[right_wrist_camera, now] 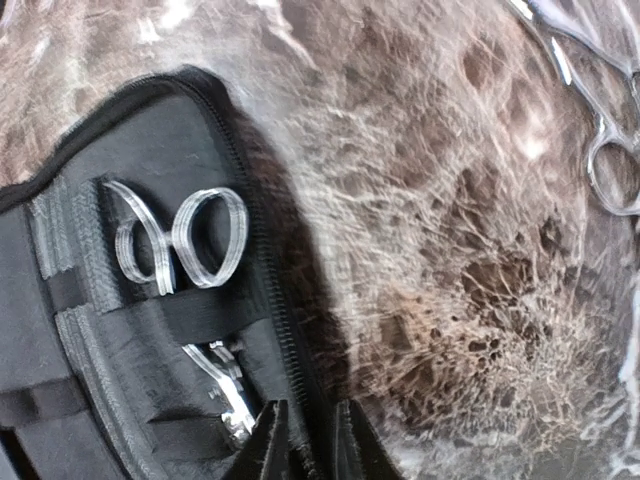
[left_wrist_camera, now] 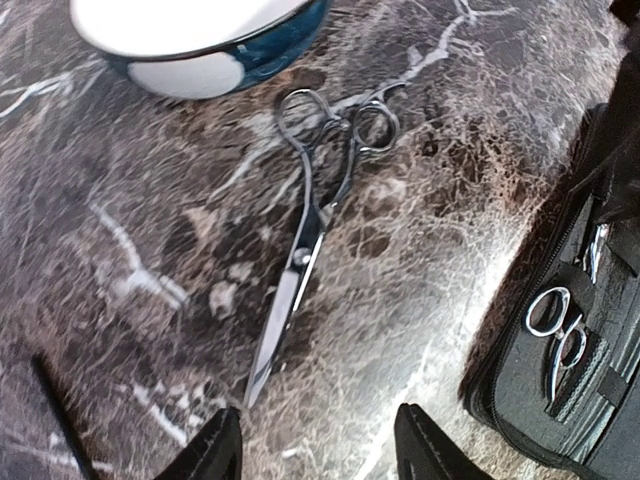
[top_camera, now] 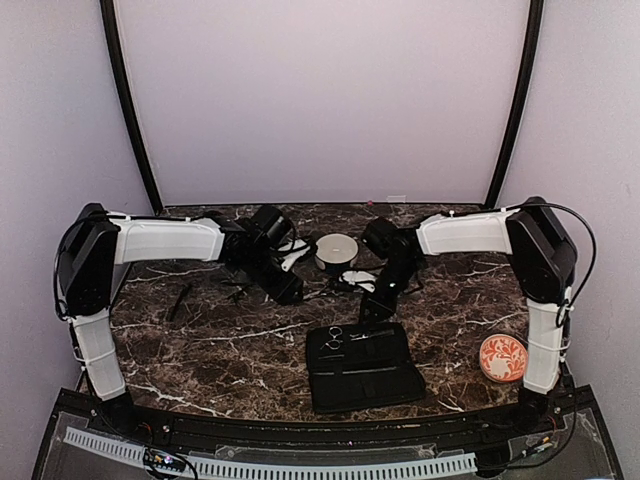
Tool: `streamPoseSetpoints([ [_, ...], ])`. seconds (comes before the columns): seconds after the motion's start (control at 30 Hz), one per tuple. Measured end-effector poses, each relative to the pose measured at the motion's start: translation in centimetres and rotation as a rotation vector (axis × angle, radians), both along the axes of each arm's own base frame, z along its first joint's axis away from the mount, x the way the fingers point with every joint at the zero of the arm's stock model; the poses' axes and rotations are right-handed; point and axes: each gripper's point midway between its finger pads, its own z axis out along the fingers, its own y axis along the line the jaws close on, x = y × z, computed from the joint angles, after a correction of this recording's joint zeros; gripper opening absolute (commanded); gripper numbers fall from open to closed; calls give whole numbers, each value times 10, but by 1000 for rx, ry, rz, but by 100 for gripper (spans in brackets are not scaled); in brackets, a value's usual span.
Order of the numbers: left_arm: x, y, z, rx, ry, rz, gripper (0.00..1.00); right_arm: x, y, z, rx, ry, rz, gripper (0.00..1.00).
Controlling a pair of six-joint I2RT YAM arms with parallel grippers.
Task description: Sort the hair-cutting tools
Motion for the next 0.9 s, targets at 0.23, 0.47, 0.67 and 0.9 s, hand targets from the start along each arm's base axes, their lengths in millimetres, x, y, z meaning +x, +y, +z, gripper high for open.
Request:
streamPoseSetpoints([
  [0.23,19,-5,0,-39,45,-77,49,-7,-5,67,125,-115,34,29],
  [0.47,30,-3,7,-72,56,-147,49,-19,-50,72,136,-143,-25,30],
  [0.67,24,-13,-12,-74,84,-242,40,-13,-90,57,138,-159,-143,29],
  [0.9,31,-22,-16,-81,31,-282,37,3,-88,58,168,-209,-167,29],
])
